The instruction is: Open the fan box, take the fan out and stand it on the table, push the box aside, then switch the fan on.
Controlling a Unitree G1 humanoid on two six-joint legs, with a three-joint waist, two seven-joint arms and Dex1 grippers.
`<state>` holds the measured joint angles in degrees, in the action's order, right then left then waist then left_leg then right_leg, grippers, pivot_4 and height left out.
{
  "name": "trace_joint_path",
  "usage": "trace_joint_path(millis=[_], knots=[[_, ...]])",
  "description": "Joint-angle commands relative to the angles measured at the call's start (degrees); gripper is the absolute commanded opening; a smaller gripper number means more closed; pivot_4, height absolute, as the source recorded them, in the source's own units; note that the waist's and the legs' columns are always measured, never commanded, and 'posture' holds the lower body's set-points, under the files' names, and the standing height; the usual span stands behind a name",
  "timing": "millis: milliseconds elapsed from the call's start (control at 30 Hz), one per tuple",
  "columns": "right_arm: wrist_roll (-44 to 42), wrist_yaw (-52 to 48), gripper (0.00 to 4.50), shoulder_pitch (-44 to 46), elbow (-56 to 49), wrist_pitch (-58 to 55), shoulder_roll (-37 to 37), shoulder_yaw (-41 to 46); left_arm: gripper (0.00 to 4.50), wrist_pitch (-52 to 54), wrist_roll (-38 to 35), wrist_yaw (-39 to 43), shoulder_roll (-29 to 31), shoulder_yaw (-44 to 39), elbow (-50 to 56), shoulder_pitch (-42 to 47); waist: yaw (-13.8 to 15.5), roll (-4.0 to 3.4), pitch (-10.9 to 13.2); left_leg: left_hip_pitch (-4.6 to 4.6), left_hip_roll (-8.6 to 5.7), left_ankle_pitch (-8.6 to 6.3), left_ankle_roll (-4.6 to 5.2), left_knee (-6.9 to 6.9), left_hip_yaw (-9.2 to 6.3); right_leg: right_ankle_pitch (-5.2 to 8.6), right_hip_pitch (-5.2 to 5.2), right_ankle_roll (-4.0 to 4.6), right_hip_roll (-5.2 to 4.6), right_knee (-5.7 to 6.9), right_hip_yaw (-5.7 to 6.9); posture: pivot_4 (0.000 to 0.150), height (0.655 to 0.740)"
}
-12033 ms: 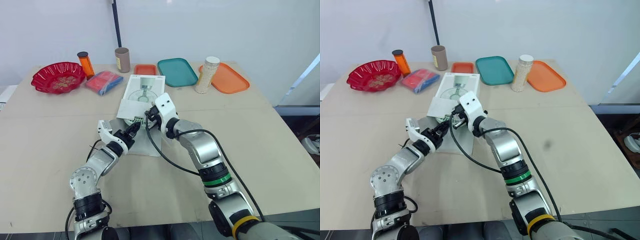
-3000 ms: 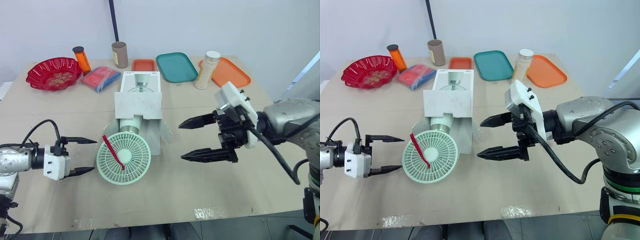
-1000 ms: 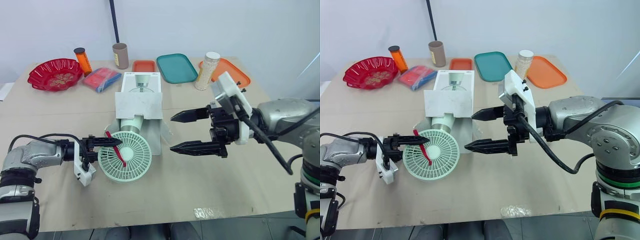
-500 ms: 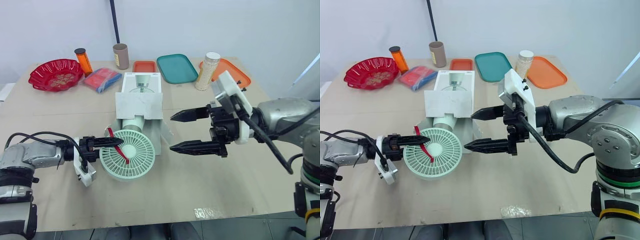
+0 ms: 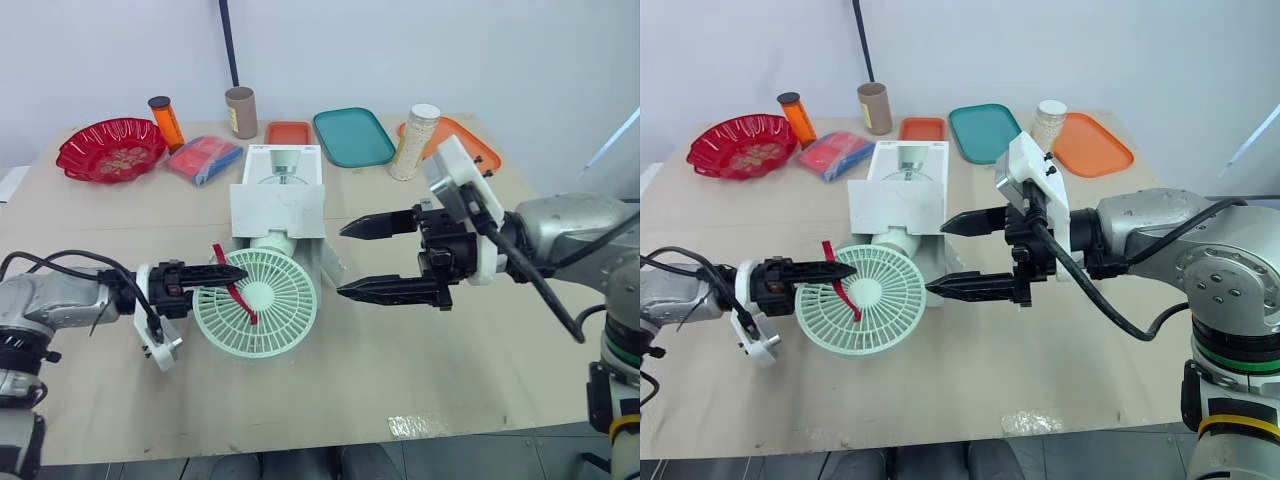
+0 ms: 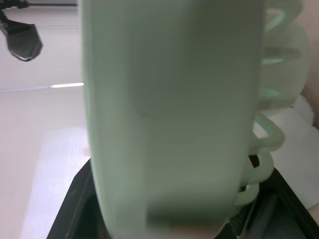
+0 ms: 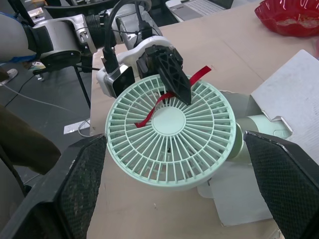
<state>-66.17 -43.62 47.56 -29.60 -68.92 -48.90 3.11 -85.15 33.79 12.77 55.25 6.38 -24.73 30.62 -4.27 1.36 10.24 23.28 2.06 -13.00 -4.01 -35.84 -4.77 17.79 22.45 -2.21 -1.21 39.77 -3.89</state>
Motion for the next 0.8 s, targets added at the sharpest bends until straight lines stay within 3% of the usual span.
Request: trace_joint_path(millis=[33, 233, 400, 667, 800], knots=[[-2.16, 0.97, 4.5, 0.04, -0.96, 0.47, -0.58, 2.87, 1.95, 6.0, -21.35, 4.16, 10.84, 10.38, 7.97, -2.48, -0.06, 0.0, 0.0, 0.0, 0.02, 0.0, 0.0, 0.01, 0.0, 0.0, 0.02, 0.0, 0.01, 0.01, 0.0, 0.15, 0.74], [-2.96, 2.2, 4.5, -0.52, -1.44, 1.06, -0.25, 2.71, 1.95, 12.16, -37.88, 11.67, 19.36, 16.99, 15.13, -4.97, -0.02, -0.03, 0.02, -0.04, -0.03, 0.0, 0.0, -0.01, 0.02, 0.04, 0.0, -0.02, -0.04, 0.07, -0.01, 0.15, 0.74], [-3.86, 3.22, 4.5, -0.97, -1.66, 1.27, -0.23, 3.11, 1.95, 17.71, -49.55, 20.45, 23.06, 16.63, 21.32, -7.37, -0.02, -0.04, 0.02, -0.01, -0.03, 0.0, 0.0, -0.09, 0.01, 0.07, -0.03, -0.05, -0.02, 0.06, -0.02, 0.15, 0.74], [-6.39, 4.73, 4.5, -0.95, -2.13, 1.38, -1.43, 4.38, 1.95, 24.54, -63.77, 32.08, 28.06, 10.0, 28.01, -13.87, -0.06, -0.04, 0.03, -0.02, 0.0, -0.02, 0.04, -0.1, 0.04, 0.11, -0.03, -0.02, 0.02, 0.07, -0.03, 0.15, 0.74], [-6.23, 4.62, 4.5, -1.12, -2.43, 2.56, -1.69, 4.58, 1.95, 26.34, -71.66, 37.33, 33.52, 2.67, 32.39, -24.35, -0.15, -0.01, 0.06, -0.02, 0.07, -0.04, 0.08, -0.09, 0.09, 0.12, 0.0, -0.01, 0.05, 0.04, -0.06, 0.15, 0.74]])
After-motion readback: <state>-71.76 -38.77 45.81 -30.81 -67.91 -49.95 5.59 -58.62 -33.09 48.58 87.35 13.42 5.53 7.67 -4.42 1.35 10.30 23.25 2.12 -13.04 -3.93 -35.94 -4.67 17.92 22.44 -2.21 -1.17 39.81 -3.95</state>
